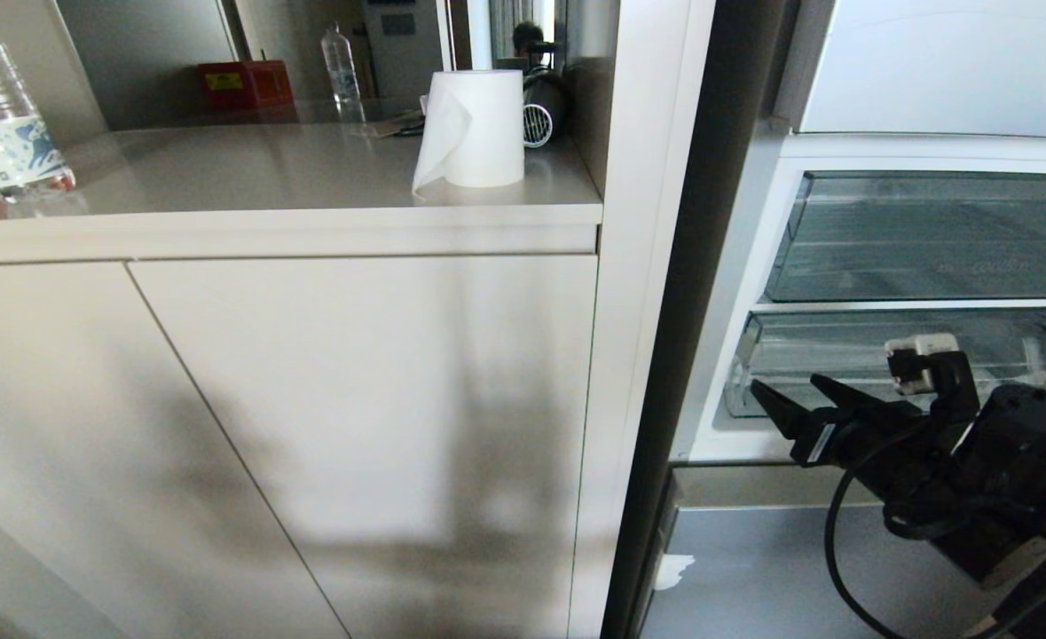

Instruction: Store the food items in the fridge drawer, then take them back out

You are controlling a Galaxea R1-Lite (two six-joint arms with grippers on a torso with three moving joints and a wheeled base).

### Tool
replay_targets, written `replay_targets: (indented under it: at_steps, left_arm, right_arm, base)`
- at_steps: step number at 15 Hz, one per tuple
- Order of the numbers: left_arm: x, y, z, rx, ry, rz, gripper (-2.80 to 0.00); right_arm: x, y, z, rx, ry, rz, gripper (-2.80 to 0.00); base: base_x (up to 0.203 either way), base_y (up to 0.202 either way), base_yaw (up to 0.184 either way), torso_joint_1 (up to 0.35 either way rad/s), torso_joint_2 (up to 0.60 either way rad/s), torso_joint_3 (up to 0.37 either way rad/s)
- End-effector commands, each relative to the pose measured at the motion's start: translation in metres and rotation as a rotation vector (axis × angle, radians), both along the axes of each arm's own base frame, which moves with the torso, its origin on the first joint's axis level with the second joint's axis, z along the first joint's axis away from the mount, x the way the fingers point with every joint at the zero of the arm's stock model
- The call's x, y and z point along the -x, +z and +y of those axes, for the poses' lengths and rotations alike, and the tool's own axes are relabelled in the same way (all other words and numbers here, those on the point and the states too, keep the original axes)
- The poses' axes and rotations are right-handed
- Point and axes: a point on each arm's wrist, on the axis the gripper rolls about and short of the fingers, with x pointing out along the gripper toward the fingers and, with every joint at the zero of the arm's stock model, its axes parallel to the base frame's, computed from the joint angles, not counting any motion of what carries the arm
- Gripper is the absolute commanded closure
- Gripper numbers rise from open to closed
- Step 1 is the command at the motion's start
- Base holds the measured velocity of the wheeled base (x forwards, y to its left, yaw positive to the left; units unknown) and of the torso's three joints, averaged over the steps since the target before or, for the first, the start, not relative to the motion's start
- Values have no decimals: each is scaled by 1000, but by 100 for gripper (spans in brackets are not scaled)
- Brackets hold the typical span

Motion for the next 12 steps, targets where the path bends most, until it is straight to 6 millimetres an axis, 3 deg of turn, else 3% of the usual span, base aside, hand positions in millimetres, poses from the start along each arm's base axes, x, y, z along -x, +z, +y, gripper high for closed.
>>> replay_targets:
  at_steps: [1, 5, 12]
  left_arm:
    - [0, 0, 0, 0, 1, 0, 0]
    - [0, 0, 0, 0, 1, 0, 0]
    - [0, 0, 0, 0, 0, 0, 0]
  right_arm:
    - [-7, 0, -1, 0, -6, -14, -280]
    - [-27, 1, 5, 14, -11, -45, -280]
    - [-41, -2, 8, 14, -33, -54, -280]
  base:
    - [0, 0, 0, 0, 0, 0]
    - [0, 0, 0, 0, 0, 0]
    - [0, 0, 0, 0, 0, 0]
